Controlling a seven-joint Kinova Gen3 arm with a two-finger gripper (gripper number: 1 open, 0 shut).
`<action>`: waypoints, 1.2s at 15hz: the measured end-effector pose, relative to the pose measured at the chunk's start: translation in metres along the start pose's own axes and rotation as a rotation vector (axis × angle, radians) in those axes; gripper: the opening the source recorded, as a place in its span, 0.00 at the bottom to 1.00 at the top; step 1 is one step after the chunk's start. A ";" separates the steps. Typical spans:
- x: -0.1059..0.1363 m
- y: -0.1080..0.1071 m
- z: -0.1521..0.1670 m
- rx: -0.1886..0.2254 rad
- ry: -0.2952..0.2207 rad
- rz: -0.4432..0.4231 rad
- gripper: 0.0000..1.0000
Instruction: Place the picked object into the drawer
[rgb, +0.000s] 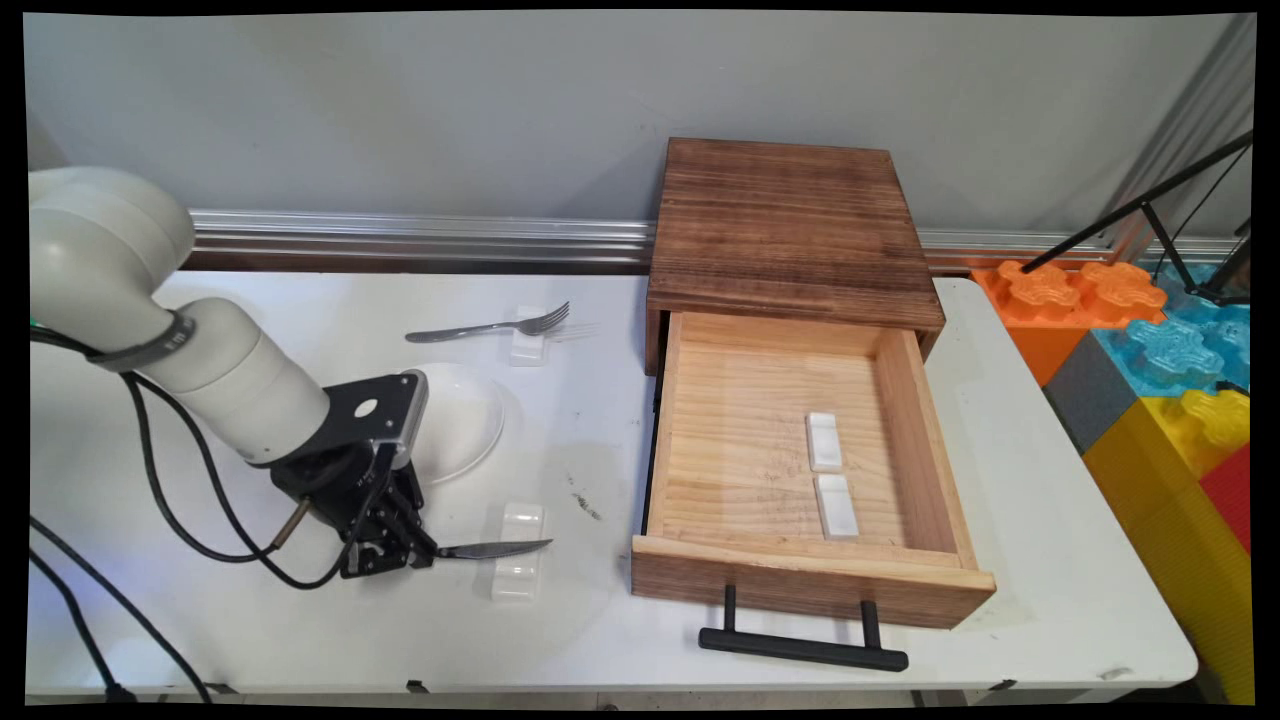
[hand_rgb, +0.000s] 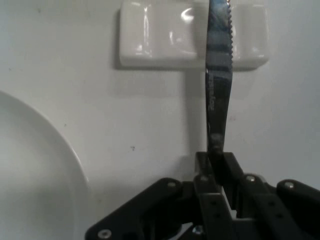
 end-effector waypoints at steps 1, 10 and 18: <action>0.001 -0.001 -0.005 -0.002 0.006 -0.003 0.00; 0.003 -0.013 -0.060 -0.017 0.020 -0.009 0.00; 0.023 -0.021 -0.108 -0.020 0.042 -0.016 0.00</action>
